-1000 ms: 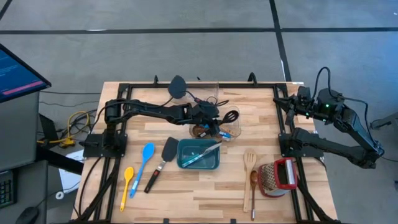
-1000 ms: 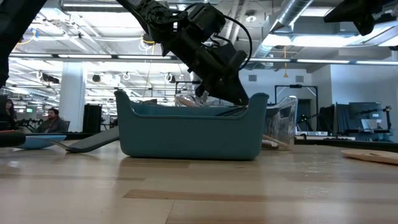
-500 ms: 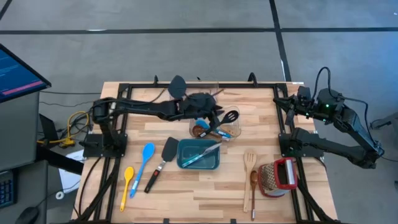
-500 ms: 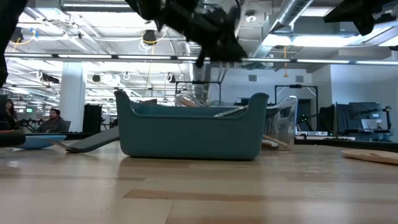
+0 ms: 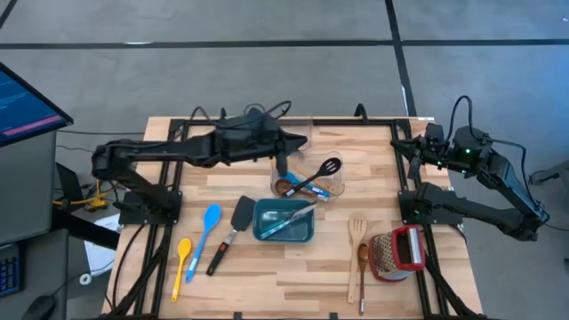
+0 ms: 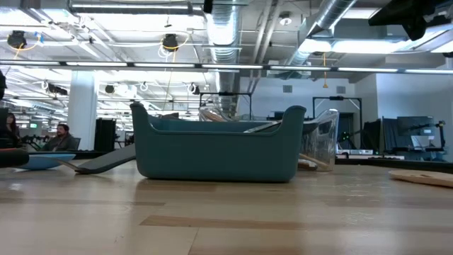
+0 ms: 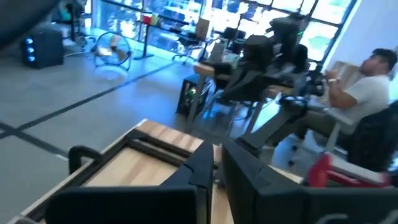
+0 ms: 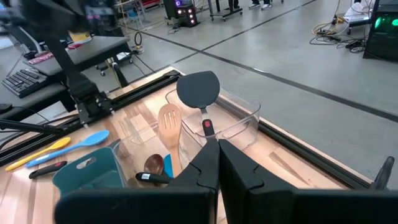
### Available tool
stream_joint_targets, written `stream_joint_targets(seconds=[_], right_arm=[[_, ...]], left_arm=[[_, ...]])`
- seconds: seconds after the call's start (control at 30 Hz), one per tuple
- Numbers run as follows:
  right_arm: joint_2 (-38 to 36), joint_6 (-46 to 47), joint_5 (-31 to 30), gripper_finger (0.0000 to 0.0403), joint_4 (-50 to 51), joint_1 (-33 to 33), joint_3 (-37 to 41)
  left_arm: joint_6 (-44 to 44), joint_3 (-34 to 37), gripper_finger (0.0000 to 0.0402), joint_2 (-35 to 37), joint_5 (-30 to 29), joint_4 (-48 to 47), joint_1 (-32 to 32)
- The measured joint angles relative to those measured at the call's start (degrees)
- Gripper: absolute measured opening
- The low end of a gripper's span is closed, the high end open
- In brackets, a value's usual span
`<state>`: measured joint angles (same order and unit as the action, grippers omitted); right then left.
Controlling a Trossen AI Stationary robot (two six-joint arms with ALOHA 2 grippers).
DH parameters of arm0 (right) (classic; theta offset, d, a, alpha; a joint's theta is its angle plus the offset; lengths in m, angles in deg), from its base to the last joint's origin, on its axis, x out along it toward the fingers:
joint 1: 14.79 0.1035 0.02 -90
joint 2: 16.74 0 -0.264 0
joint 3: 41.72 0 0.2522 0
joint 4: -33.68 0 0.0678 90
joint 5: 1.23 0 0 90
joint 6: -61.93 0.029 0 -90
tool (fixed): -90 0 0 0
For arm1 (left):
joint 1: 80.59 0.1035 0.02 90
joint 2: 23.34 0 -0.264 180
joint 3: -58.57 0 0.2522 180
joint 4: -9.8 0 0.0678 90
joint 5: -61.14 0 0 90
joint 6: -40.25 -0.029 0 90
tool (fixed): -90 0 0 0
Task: Pick & Place Kitchen Items
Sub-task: Put the blue serving spoon into the bottom transparent bin
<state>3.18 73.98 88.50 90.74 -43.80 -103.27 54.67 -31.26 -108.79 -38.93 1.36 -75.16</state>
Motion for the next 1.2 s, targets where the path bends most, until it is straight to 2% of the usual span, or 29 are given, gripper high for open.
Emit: stream_joint_targets(seconds=[0.27, 0.37, 0.5, 0.63, 0.73, 0.97, 1.2], right_arm=[[0.00, 0.00, 0.00, 0.0000, 0.01, 0.00, 0.00], [-0.01, 0.00, 0.00, 0.0000, 0.01, 0.00, 0.00], [-0.02, 0.00, 0.00, 0.0000, 0.01, -0.01, 0.00], [-0.02, 0.00, 0.00, 0.0000, 0.01, -0.02, 0.00], [-0.02, 0.00, 0.00, 0.0000, 0.01, -0.02, 0.00], [-0.01, 0.00, 0.00, 0.0000, 0.01, -0.02, 0.00], [-0.02, 0.00, 0.00, 0.0000, 0.01, -0.02, 0.00]], left_arm=[[-2.36, 0.00, 0.0004, 7.83, -0.46, -2.37, -5.47], [-0.78, -0.01, 0.0004, 10.76, -6.55, -8.36, -7.39], [11.01, -0.02, 0.0004, 13.84, -17.23, -22.02, -9.65], [24.29, -0.02, 0.0004, 15.69, -17.93, -35.35, -11.23], [29.73, -0.02, 0.0004, 15.85, -13.83, -43.50, -12.20], [47.45, 0.00, 0.0004, 15.43, 2.25, -56.60, -13.11], [52.27, 0.00, 0.0004, 15.43, 11.24, -63.44, -14.96]])
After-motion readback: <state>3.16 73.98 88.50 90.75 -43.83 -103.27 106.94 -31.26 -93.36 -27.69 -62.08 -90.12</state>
